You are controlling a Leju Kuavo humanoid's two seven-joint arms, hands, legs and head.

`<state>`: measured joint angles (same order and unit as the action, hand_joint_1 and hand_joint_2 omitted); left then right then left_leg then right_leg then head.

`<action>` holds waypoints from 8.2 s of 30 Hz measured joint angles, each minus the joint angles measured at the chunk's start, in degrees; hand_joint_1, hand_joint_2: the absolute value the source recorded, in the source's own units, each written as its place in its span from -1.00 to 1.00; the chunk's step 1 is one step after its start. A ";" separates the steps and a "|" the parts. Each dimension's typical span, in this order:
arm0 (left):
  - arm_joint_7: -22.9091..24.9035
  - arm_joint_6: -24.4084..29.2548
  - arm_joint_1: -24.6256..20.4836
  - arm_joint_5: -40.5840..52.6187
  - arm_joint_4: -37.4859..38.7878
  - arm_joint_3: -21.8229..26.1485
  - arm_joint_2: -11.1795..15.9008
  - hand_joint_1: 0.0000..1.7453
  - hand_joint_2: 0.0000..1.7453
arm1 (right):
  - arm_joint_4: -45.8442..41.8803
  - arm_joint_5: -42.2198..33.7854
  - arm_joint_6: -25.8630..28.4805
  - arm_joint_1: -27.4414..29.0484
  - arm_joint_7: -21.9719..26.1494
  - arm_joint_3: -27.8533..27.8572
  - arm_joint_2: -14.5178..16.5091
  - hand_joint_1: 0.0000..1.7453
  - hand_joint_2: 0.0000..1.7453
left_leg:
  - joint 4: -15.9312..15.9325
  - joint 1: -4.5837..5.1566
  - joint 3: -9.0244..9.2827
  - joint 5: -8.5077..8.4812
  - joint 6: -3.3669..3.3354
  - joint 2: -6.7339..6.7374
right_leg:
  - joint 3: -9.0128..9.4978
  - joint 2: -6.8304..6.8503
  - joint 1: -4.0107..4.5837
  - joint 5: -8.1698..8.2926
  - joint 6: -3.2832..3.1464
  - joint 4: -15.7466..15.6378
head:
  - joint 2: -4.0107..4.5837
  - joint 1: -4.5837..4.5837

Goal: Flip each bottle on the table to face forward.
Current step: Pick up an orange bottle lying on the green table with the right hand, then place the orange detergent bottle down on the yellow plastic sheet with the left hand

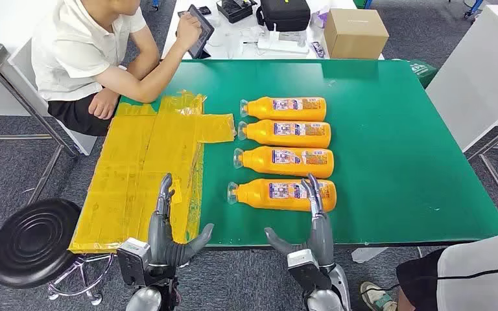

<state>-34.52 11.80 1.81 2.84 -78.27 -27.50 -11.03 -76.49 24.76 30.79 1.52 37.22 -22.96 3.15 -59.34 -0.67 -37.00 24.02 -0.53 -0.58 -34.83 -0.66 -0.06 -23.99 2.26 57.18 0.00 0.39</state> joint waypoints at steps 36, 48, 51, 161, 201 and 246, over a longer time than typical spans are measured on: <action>1.79 -3.75 -2.95 0.80 2.17 -2.81 0.02 -1.00 1.00 | 25.54 32.61 4.01 -17.75 -20.71 2.94 -5.00 -1.00 1.00 | -0.02 0.02 -0.01 -0.07 -0.08 0.00 | 0.02 0.00 -0.01 0.06 0.08 0.00 | 0.00 0.00; 1.89 -3.95 -3.48 0.75 2.86 -3.61 0.00 -1.00 1.00 | 30.46 35.77 1.28 -21.37 -23.98 0.97 -5.50 -1.00 1.00 | -0.02 0.02 -0.03 -0.06 -0.09 0.00 | 0.01 0.00 -0.01 0.06 0.08 0.00 | 0.00 0.00; 1.92 -4.02 -3.71 0.76 3.02 -3.63 -0.01 -1.00 1.00 | 32.40 37.54 -1.23 -23.12 -26.37 -0.17 -5.54 -1.00 1.00 | -0.02 0.02 -0.02 -0.07 -0.10 0.01 | 0.02 0.00 -0.01 0.07 0.08 0.00 | 0.00 0.00; 13.41 -24.56 -6.97 -35.69 5.92 -0.12 0.41 1.00 1.00 | 30.12 2.84 -19.61 -24.21 -5.17 -17.71 4.85 -1.00 0.00 | -0.01 0.02 -0.18 -0.15 -0.18 0.15 | -0.21 -0.18 -0.01 0.25 0.04 -0.01 | 0.00 0.01; 16.44 27.73 -16.98 38.22 10.59 12.33 3.85 1.00 1.00 | 10.96 11.54 -5.41 -7.06 -4.43 -12.51 1.20 -1.00 -1.00 | -0.01 0.02 -0.28 -0.22 -0.17 0.12 | -0.29 -0.12 -0.01 0.27 0.03 0.00 | 0.00 0.02; 28.34 -14.87 -45.00 51.55 53.60 6.80 3.67 -1.00 1.00 | 15.13 5.37 -7.29 -7.36 0.11 -9.72 4.26 -1.00 -1.00 | -0.01 0.02 -0.19 -0.29 -0.17 0.06 | -0.17 -0.10 -0.01 0.29 0.04 0.01 | 0.00 0.01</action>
<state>-6.18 -3.07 -43.19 54.39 -24.67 -20.70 -7.36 -61.36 30.12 23.50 -5.84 37.34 -32.68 7.40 -59.35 -0.66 -37.20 23.73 -0.70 -0.52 -35.00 -0.75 -0.07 -23.71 2.30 57.19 0.00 0.40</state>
